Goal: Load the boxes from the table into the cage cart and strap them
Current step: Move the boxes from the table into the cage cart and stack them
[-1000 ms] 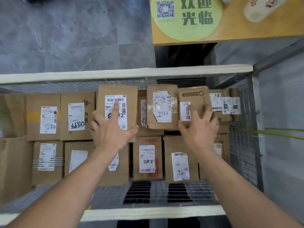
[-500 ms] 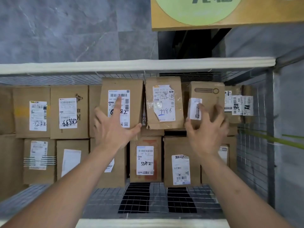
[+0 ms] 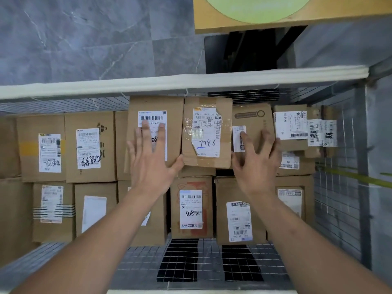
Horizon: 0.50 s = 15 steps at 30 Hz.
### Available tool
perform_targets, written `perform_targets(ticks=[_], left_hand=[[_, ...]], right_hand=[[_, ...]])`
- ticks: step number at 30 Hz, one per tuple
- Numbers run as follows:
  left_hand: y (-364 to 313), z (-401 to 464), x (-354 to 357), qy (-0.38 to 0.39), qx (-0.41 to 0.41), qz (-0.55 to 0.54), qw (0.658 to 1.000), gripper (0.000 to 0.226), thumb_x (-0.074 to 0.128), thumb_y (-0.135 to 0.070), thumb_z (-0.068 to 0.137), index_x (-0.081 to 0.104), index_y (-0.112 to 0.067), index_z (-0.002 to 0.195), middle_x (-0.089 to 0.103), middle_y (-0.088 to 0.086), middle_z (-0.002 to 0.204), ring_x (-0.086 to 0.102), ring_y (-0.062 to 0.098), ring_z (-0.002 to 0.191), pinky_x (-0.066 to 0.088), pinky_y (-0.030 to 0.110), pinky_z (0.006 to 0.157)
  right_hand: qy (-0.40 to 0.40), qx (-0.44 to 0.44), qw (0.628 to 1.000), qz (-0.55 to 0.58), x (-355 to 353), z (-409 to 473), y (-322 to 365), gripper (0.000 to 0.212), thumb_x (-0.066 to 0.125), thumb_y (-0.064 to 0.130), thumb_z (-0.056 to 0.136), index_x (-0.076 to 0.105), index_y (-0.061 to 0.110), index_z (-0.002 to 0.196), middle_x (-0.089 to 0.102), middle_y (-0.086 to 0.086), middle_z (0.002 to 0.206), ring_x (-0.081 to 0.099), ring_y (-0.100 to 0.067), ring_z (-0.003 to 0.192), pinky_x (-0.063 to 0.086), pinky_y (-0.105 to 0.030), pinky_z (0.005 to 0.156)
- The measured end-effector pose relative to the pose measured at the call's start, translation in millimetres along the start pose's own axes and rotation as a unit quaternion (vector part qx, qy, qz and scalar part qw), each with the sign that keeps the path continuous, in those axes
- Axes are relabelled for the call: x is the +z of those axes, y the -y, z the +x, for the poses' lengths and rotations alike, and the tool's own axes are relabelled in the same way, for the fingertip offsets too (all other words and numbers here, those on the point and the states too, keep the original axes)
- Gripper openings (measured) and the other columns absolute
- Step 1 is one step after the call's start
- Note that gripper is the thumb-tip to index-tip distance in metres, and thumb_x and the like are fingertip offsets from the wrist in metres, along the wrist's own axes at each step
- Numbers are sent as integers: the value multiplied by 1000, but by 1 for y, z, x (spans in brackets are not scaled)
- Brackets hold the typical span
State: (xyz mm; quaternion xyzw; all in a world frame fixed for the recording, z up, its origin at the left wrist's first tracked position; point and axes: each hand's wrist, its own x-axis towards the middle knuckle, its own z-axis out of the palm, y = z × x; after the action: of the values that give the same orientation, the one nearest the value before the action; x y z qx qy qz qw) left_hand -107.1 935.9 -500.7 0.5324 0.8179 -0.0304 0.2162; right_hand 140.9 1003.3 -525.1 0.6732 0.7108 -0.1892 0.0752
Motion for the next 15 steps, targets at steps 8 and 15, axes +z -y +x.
perform_targets(ticks=[8, 15], left_hand=[[8, -5, 9, -30, 54, 13, 998, 74, 44, -52, 104, 14, -26, 167, -4, 5, 174, -5, 32, 160, 5, 52, 129], [4, -4, 11, -31, 45, 34, 998, 75, 31, -55, 99, 19, -24, 166, 2, 7, 174, 1, 34, 160, 10, 54, 129]], right_hand=[[6, -5, 1000, -22, 11, -5, 7, 61, 51, 52, 99, 35, 34, 155, 19, -19, 164, 13, -54, 151, 23, -65, 120], [39, -1, 999, 20, 28, 10, 3, 59, 37, 58, 102, 31, 37, 157, 12, -14, 169, 8, -47, 155, 21, -58, 125]])
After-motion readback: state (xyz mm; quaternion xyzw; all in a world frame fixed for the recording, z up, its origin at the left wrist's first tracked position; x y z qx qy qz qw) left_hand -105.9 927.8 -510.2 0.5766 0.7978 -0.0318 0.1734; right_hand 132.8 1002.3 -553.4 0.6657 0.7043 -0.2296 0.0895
